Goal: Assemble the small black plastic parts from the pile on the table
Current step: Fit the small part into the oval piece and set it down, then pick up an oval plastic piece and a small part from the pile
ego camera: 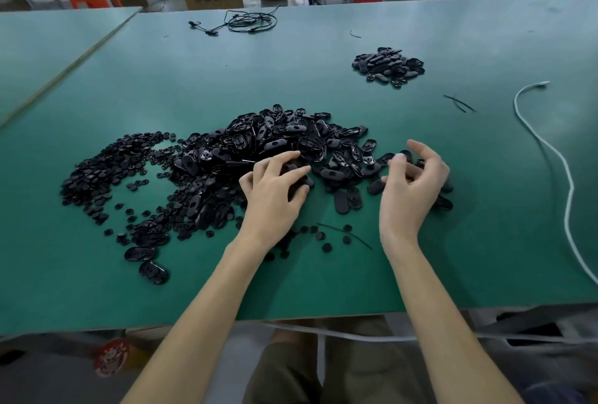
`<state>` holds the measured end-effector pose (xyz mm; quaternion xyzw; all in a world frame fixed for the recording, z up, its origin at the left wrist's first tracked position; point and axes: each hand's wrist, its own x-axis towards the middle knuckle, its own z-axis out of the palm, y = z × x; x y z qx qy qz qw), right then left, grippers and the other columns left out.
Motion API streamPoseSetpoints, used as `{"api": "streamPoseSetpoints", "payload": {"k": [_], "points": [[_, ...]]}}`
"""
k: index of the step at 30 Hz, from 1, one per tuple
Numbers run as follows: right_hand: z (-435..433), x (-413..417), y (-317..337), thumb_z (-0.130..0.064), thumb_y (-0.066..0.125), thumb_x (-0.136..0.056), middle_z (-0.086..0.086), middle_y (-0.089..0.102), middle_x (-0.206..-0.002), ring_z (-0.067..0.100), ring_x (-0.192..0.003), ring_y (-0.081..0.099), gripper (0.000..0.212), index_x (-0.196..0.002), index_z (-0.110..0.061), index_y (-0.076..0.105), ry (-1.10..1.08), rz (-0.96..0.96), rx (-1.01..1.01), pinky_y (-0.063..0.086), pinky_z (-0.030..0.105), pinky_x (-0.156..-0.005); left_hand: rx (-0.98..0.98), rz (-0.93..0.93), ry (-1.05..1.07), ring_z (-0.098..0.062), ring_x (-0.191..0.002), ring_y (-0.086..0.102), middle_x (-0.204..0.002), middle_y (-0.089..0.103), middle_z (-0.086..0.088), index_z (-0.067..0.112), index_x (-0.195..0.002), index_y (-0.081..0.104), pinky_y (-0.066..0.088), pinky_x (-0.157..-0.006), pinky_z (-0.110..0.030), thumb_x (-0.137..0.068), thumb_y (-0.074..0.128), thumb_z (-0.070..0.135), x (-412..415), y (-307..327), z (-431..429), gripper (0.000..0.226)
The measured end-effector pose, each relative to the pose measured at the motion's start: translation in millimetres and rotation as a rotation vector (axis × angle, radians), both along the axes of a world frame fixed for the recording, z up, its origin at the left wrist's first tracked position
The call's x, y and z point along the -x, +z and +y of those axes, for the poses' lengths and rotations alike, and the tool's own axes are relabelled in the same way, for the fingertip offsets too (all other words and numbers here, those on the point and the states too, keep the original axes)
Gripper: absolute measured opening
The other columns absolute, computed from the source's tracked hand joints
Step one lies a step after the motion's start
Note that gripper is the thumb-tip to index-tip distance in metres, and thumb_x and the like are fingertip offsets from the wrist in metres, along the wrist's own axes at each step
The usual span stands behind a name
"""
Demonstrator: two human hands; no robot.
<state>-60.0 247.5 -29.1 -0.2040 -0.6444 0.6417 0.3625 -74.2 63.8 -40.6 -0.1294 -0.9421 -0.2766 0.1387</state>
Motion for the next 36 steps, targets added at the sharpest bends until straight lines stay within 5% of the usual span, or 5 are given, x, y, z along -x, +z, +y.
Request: {"api": "streamPoseSetpoints", "payload": {"k": [9, 22, 28, 32, 36], "points": [[-21.0, -2.3, -10.4, -0.019, 0.078, -0.093, -0.014, 0.070, -0.093, 0.008, -0.081, 0.065, 0.008, -0.097, -0.024, 0.073, 0.647, -0.074, -0.526, 0.048, 0.014, -0.072, -0.115, -0.025, 0.078, -0.011, -0.133, 0.038, -0.132, 0.059, 0.015, 0.029, -0.105, 0.077, 0.015, -0.096, -0.029, -0.100, 0.068, 0.027, 4.7, -1.5, -1.3, 0.010], [-22.9, -1.4, -17.4, -0.033, 0.077, -0.092, -0.009, 0.058, -0.103, 0.014, -0.104, 0.044, 0.017, -0.103, -0.021, 0.074, 0.788, -0.145, -0.975, 0.044, 0.027, -0.094, 0.004, -0.007, 0.082, -0.016, -0.137, 0.035, -0.144, 0.053, 0.011, 0.032, -0.127, 0.072, 0.019, -0.101, -0.035, -0.106, 0.058, 0.030, 4.0, -1.8, 2.1, 0.026], [-23.2, -2.9, -15.2, -0.038, 0.076, -0.092, -0.012, 0.054, -0.103, 0.010, -0.104, 0.041, 0.019, -0.108, -0.027, 0.076, 0.821, -0.178, -1.008, 0.041, 0.026, -0.096, -0.332, -0.015, 0.167, -0.011, -0.117, 0.051, -0.111, 0.060, 0.018, 0.028, -0.097, 0.066, 0.020, -0.092, -0.027, -0.092, 0.077, 0.023, 4.6, 1.8, -3.0, 0.013], [-24.4, -3.6, -12.5, -0.035, 0.078, -0.091, -0.013, 0.055, -0.101, 0.009, -0.104, 0.041, 0.011, -0.097, -0.025, 0.075, 0.834, -0.189, -0.982, 0.040, 0.025, -0.095, -0.495, -0.006, 0.190, -0.012, -0.105, 0.060, -0.100, 0.067, 0.012, 0.026, -0.094, 0.062, 0.043, -0.106, -0.047, -0.094, 0.076, 0.022, 2.2, 5.1, -6.2, 0.014], [-24.6, -4.4, -12.1, -0.030, 0.076, -0.094, -0.012, 0.058, -0.099, 0.010, -0.105, 0.043, 0.009, -0.095, -0.021, 0.074, 0.844, -0.188, -0.973, 0.039, 0.023, -0.095, -0.682, 0.017, 0.165, 0.003, -0.087, 0.062, -0.095, 0.068, 0.011, 0.018, -0.100, 0.064, 0.046, -0.080, -0.016, -0.097, 0.073, 0.019, -0.8, 7.2, -6.8, 0.010]]}}
